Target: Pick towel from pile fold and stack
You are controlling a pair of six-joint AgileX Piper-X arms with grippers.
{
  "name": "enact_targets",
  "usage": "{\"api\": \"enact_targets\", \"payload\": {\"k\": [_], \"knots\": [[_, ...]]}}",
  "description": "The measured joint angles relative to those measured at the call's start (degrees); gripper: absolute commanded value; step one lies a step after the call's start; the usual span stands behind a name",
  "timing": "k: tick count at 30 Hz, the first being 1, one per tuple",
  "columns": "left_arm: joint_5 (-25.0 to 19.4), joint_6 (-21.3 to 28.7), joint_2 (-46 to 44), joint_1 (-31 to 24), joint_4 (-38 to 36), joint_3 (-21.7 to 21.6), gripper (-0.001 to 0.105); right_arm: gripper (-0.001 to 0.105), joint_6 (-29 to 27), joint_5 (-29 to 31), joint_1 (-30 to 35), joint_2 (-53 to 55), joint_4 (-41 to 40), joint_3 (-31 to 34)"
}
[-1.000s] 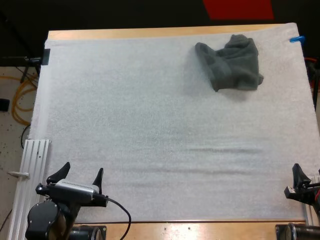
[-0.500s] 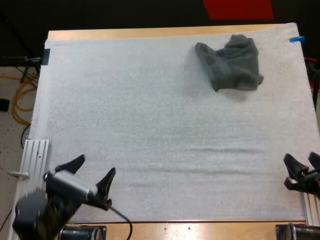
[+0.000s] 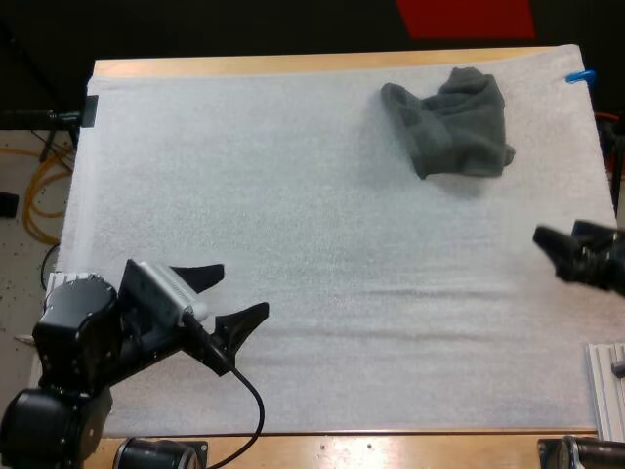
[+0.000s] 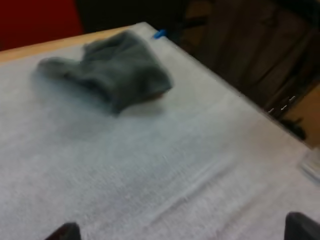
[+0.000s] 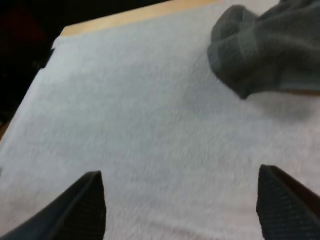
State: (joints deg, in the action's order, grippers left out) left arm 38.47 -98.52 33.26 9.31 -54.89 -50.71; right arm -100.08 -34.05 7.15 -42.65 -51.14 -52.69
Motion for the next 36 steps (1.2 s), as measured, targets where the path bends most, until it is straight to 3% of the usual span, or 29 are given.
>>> {"api": "enact_targets", "payload": {"k": [4,11,18,24,36], "knots": [[0.05,-2.26,1.71,1.97,0.2,-1.32,0.076,0.062,2.35,5.36,0.0,-5.35,7.32,0.0],[0.18,-4.9,2.55,2.08,0.26,-1.32,0.076,0.062,11.46,13.07,0.0,-17.61,17.73,0.0],[0.18,-5.29,2.55,2.08,0.26,-1.32,0.076,0.062,17.42,13.75,0.0,-33.05,22.87,-2.75],[0.18,-5.37,2.55,2.08,0.26,-1.32,0.076,0.062,19.12,12.26,-0.37,-46.03,23.75,-8.11],[0.18,-5.42,2.55,2.08,6.72,-1.32,0.076,0.062,23.03,8.97,-7.58,-64.69,26.05,-16.89]]}}
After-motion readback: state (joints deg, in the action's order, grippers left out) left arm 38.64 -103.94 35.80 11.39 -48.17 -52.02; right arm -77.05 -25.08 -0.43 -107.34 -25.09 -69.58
